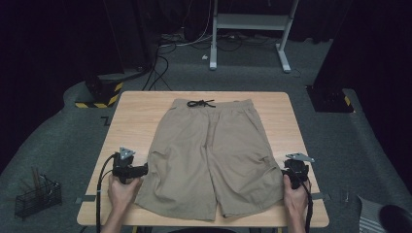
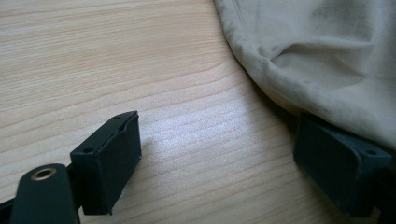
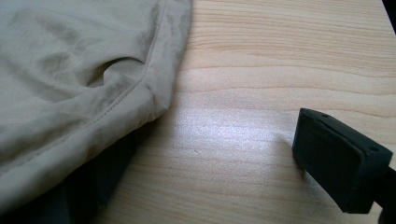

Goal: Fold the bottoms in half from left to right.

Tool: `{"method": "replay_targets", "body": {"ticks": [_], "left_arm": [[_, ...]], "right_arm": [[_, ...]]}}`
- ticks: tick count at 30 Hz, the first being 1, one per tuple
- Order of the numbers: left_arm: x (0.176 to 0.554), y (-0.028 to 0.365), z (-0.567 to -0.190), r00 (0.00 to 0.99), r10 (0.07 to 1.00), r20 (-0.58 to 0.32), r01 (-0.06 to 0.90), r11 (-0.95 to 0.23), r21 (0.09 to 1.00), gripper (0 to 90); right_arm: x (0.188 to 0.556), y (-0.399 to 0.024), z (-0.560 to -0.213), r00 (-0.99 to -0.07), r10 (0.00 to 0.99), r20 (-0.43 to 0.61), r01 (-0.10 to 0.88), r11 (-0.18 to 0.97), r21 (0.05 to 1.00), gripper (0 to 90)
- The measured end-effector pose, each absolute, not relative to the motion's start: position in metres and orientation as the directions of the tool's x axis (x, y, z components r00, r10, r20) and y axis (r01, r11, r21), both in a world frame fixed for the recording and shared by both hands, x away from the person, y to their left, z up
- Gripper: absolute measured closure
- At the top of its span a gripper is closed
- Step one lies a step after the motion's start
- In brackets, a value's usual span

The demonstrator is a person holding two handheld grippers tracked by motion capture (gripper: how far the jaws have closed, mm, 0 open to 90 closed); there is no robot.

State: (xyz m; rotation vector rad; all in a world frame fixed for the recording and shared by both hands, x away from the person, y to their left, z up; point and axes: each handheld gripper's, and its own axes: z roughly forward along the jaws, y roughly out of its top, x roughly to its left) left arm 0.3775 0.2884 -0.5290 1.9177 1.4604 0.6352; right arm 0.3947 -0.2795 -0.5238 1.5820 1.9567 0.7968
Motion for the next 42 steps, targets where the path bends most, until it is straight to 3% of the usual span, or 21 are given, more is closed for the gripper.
{"method": "replay_targets", "body": {"ticks": [11,18,34,38,42], "left_arm": [[0.377,0.291,-0.529,0.250,0.968,-0.007,0.652,-0.163,0.740,20.1],[0.375,0.297,-0.527,0.252,0.966,-0.060,0.656,-0.125,0.745,19.9],[0.373,0.298,-0.517,0.269,0.958,-0.093,0.642,-0.106,0.759,21.2],[0.372,0.298,-0.509,0.286,0.952,-0.112,0.622,-0.095,0.777,22.0],[0.375,0.294,-0.506,0.305,0.946,-0.113,0.616,-0.106,0.780,23.1]], "right_arm": [[0.396,-0.283,-0.524,-0.186,0.982,-0.012,0.695,0.140,0.705,11.7],[0.392,-0.291,-0.520,-0.155,0.988,-0.027,0.715,0.131,0.687,13.3],[0.380,-0.315,-0.500,-0.123,0.992,0.023,0.654,0.064,0.754,13.2],[0.376,-0.318,-0.494,-0.148,0.986,0.074,0.625,0.036,0.780,13.8],[0.378,-0.309,-0.495,-0.176,0.983,0.059,0.631,0.066,0.773,14.4]]}}
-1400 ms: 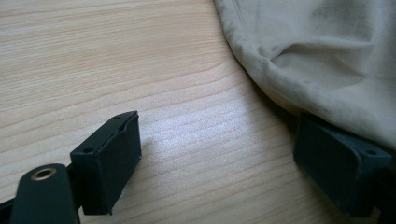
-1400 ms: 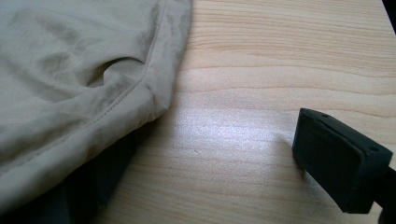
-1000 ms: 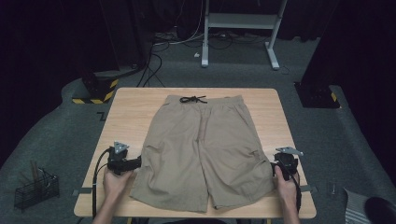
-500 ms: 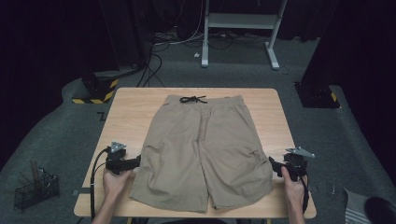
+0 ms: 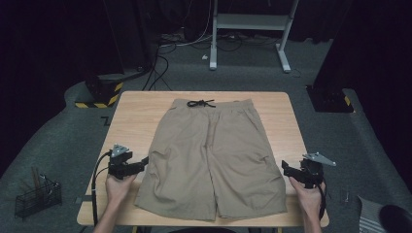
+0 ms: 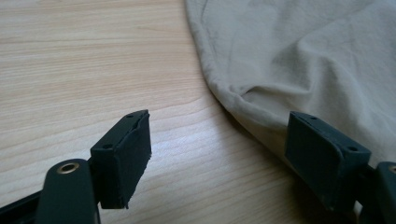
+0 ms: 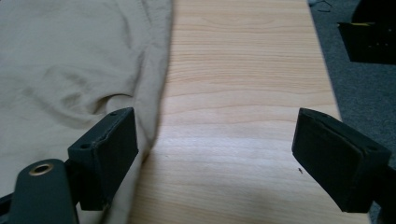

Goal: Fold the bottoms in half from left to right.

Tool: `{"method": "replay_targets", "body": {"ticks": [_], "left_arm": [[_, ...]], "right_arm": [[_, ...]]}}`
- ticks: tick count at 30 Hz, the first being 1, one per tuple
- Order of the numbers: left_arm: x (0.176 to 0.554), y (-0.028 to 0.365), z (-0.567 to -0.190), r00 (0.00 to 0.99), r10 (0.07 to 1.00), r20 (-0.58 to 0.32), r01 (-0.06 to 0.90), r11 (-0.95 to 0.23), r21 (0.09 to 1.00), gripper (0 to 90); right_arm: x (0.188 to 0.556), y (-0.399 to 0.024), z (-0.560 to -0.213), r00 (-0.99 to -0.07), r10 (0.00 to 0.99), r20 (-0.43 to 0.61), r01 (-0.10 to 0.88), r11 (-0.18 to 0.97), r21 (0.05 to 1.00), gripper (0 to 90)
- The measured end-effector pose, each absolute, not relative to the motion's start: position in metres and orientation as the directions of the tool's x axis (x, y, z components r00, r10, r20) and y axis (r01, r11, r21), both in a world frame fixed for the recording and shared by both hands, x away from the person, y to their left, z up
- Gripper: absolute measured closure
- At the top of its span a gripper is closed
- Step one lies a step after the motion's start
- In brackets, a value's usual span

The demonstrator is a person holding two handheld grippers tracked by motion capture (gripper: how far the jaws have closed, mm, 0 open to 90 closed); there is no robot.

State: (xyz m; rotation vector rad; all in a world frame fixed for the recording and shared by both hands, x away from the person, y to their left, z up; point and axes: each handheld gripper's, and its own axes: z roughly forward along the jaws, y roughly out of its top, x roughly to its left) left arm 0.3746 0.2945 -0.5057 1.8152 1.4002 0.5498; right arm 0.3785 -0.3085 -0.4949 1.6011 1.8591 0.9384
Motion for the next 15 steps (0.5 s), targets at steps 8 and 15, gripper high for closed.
{"method": "replay_targets", "body": {"ticks": [8,15], "left_arm": [[0.378,0.282,-0.499,0.321,0.941,-0.107,0.597,-0.113,0.794,22.6],[0.382,0.277,-0.487,0.338,0.933,-0.128,0.586,-0.102,0.804,22.2]], "right_arm": [[0.385,-0.284,-0.487,-0.235,0.971,0.040,0.613,0.116,0.781,18.6],[0.393,-0.266,-0.486,-0.344,0.936,0.080,0.604,0.155,0.782,14.6]]}}
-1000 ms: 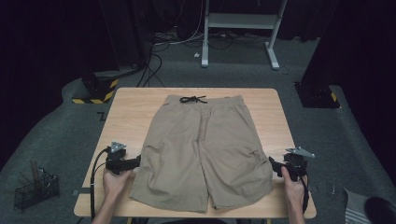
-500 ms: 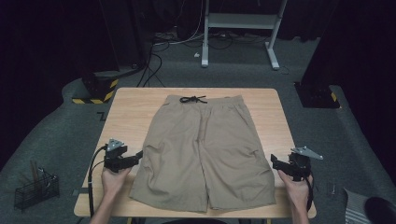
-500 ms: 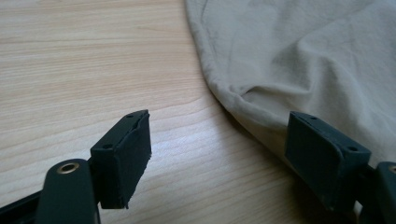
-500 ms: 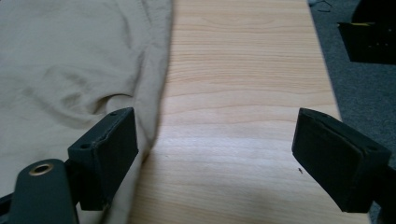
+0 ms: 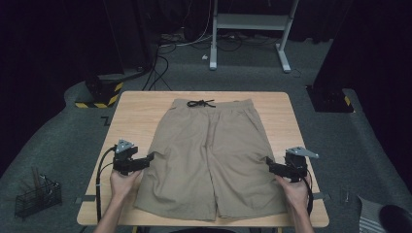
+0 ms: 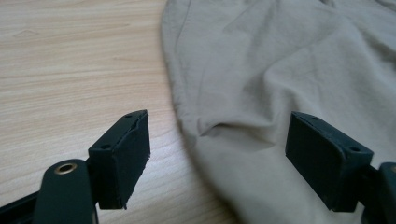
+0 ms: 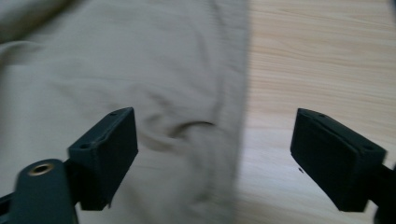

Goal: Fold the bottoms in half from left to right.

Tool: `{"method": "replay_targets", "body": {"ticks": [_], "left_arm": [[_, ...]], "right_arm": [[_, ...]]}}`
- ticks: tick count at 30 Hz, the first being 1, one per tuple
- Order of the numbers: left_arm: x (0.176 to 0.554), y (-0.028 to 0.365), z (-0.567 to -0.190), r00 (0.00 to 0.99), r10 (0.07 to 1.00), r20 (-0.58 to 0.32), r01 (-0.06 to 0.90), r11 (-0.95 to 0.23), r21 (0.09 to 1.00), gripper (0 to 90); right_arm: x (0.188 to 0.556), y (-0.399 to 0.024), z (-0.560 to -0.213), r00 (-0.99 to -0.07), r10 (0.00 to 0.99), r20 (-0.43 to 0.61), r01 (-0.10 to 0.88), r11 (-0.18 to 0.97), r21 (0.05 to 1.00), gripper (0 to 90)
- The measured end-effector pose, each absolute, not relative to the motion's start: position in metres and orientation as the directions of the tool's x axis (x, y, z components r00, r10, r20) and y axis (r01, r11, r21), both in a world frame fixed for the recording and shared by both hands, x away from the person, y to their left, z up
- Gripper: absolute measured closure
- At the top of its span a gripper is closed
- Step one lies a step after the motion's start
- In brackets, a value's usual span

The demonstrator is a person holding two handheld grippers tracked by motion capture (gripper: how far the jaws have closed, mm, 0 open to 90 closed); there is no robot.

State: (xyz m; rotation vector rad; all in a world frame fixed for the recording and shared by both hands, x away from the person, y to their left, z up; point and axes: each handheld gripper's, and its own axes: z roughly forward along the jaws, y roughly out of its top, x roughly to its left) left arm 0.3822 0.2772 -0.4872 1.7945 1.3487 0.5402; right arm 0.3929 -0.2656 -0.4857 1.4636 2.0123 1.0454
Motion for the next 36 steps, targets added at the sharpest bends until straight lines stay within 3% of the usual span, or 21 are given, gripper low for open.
{"method": "replay_targets", "body": {"ticks": [9,18,36], "left_arm": [[0.392,0.258,-0.483,0.372,0.919,-0.130,0.592,-0.127,0.796,20.2],[0.398,0.243,-0.489,0.385,0.911,-0.149,0.605,-0.127,0.786,20.5],[0.412,0.209,-0.504,0.420,0.904,-0.082,0.616,-0.218,0.757,19.8]], "right_arm": [[0.399,-0.238,-0.484,-0.438,0.895,0.088,0.566,0.198,0.800,23.0],[0.407,-0.222,-0.487,-0.453,0.886,0.095,0.568,0.205,0.797,26.4],[0.414,-0.194,-0.492,-0.480,0.876,0.049,0.567,0.267,0.779,30.9]]}}
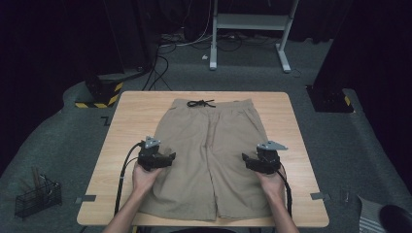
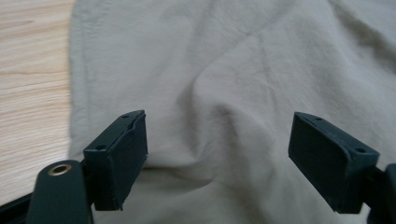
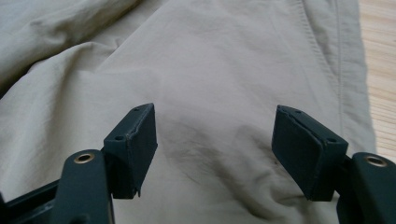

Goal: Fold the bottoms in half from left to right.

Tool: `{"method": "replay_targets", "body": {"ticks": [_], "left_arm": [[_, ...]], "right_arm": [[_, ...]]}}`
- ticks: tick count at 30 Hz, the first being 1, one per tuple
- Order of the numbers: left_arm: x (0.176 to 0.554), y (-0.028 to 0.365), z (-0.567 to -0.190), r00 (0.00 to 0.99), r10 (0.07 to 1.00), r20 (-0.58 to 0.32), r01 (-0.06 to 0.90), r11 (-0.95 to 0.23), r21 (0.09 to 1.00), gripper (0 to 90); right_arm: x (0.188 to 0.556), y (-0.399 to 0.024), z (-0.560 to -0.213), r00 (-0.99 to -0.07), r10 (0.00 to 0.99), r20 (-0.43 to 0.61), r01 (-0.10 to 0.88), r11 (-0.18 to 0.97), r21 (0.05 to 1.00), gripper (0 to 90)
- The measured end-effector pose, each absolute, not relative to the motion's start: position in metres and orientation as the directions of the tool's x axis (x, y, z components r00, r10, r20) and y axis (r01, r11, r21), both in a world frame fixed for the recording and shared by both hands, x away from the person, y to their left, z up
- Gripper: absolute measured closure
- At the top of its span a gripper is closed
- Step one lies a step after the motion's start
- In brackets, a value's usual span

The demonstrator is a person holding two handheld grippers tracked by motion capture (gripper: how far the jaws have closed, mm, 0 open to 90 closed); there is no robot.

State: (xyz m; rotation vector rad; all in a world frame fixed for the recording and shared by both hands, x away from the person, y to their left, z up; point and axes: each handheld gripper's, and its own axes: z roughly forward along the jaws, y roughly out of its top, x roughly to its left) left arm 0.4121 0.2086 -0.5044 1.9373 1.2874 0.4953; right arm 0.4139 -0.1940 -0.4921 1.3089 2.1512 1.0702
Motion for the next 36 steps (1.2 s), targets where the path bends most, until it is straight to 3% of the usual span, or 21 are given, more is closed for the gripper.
{"method": "replay_targets", "body": {"ticks": [13,17,36], "left_arm": [[0.421,0.195,-0.522,0.418,0.906,-0.062,0.641,-0.246,0.727,18.5],[0.419,0.193,-0.527,0.408,0.913,0.001,0.614,-0.275,0.740,18.8],[0.412,0.193,-0.527,0.404,0.915,0.004,0.611,-0.273,0.743,21.0]], "right_arm": [[0.419,-0.181,-0.514,-0.480,0.877,0.027,0.598,0.304,0.742,31.2],[0.419,-0.179,-0.520,-0.479,0.878,0.008,0.598,0.319,0.735,31.3],[0.413,-0.176,-0.523,-0.450,0.893,-0.017,0.610,0.321,0.725,30.7]]}}
